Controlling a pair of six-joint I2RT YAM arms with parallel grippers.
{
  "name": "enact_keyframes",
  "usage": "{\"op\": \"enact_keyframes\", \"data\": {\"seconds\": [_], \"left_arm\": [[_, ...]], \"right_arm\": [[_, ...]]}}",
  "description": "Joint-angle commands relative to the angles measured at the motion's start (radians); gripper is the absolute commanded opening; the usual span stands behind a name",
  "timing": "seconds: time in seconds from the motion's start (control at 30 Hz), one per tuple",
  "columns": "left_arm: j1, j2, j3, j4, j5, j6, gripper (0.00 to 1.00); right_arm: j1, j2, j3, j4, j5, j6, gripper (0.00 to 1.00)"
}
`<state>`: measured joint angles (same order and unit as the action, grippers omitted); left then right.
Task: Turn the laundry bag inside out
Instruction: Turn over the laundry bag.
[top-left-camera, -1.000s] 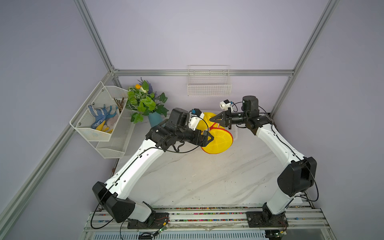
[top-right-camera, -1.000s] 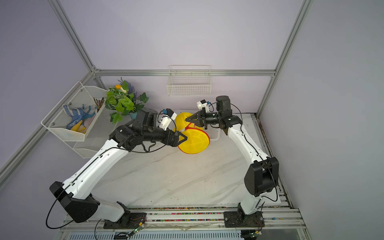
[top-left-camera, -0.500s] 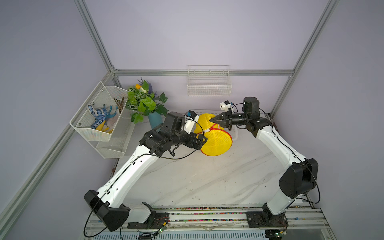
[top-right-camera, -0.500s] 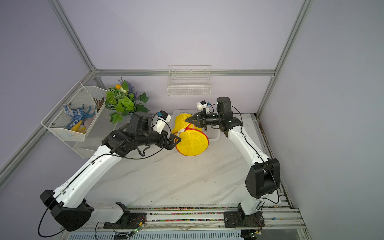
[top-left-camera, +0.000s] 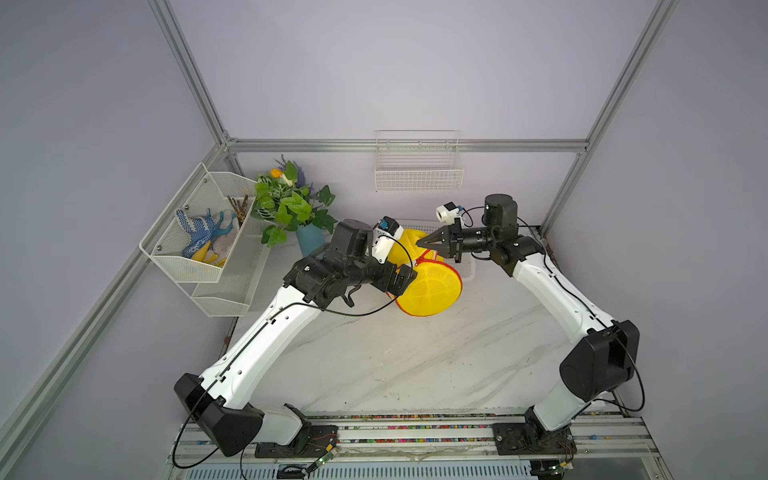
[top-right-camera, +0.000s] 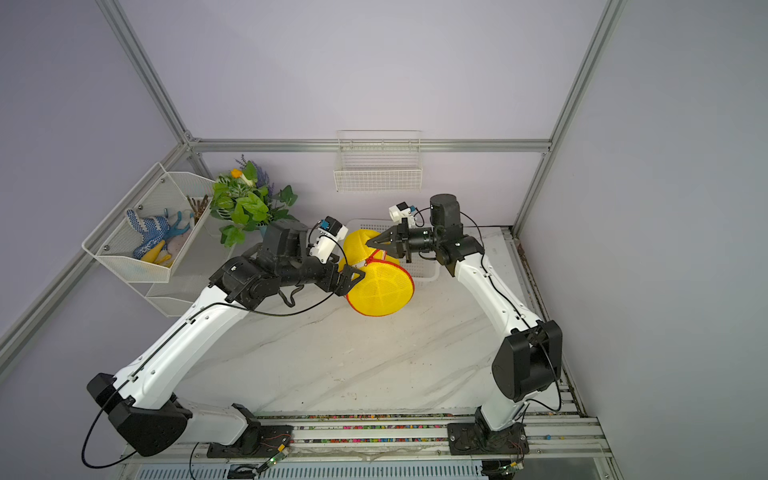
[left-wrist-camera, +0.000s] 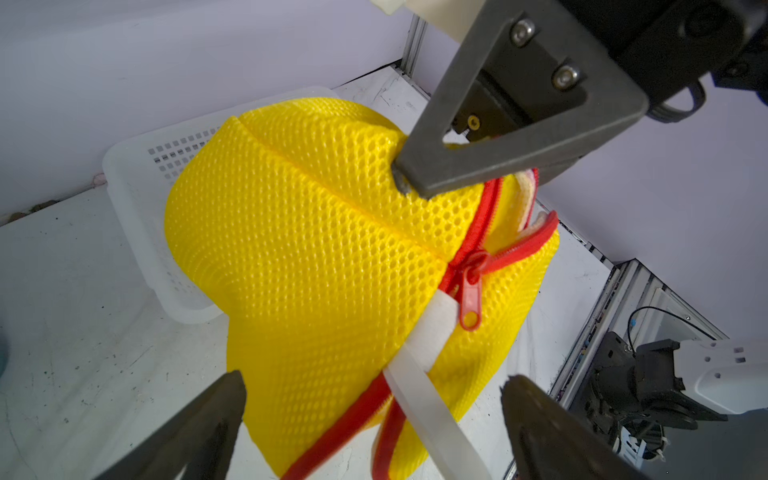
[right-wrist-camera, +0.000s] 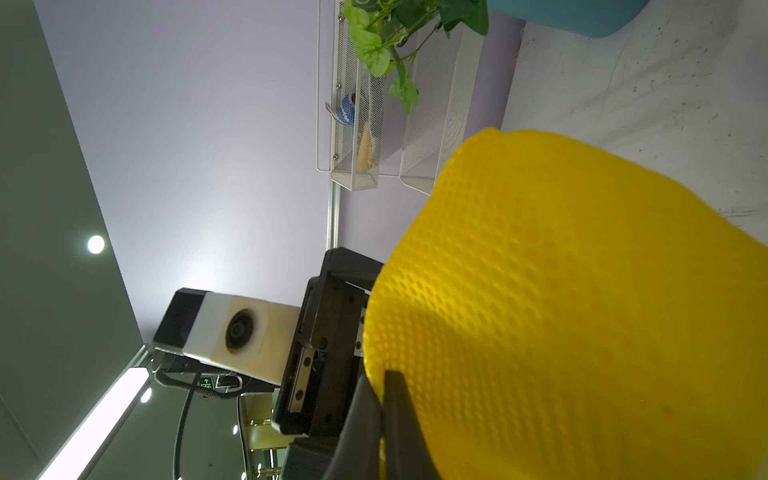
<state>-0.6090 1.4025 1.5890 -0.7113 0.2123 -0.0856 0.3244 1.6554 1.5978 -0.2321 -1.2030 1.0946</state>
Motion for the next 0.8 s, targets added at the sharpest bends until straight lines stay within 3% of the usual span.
{"op": "enact_keyframes", "data": {"seconds": [0.0,0.17,0.4,0.67,0.77], "left_arm": [[-0.007,0.035,-0.069,0.047,0.018,0.024,1.00],[-0.018,0.026,-0.131,0.055,0.041,0.024,0.99],[-0.020,0.020,-0.157,0.056,0.083,0.020,0.72],[-0.021,0.033,-0.082,0.074,0.110,-0.003,0.62],[-0.021,0.044,-0.053,0.072,0.118,-0.005,0.50]], "right_arm": [[0.011,-0.043,0.000,0.009,-0.015,-0.007,0.00],[0.015,-0.042,0.007,0.030,-0.017,0.014,0.00],[0.016,-0.040,0.003,0.034,-0.015,0.024,0.00],[0.036,-0.042,-0.040,0.034,-0.017,0.022,0.00],[0.038,-0.043,-0.056,0.037,-0.018,0.022,0.00]]}}
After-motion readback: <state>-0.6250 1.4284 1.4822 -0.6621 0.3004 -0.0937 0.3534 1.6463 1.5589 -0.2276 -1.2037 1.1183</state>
